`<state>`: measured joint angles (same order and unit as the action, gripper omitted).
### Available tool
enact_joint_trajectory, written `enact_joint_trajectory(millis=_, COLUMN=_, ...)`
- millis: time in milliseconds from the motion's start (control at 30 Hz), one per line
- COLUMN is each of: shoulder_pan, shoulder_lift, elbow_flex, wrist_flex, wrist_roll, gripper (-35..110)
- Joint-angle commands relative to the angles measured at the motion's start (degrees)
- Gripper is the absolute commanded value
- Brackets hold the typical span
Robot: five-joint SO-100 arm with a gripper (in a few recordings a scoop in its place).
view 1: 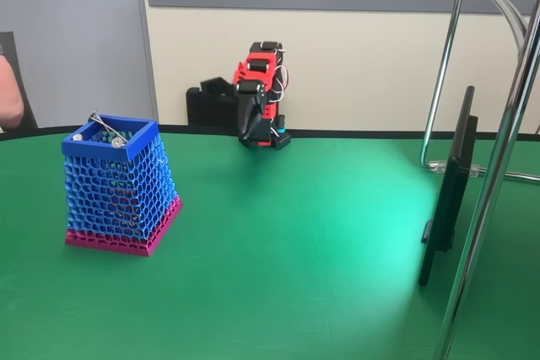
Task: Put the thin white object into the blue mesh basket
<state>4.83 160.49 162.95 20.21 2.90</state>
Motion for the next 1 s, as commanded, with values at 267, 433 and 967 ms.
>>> enact_joint_trajectory(millis=267, shoulder_pan=-0.7, shoulder_lift=13.9, elbow_flex=11.3, wrist_flex=3.0, wrist_roll=-4.7, gripper=0)
enact_joint_trajectory(millis=433, shoulder_pan=-1.5, shoulder_lift=18.3, elbow_flex=13.7, wrist_flex=6.5, wrist_roll=-4.7, gripper=0)
enact_joint_trajectory(millis=967, shoulder_pan=-2.5, shoulder_lift=30.0, elbow_flex=13.7, wrist_flex=24.9, wrist_roll=-3.6, gripper=1)
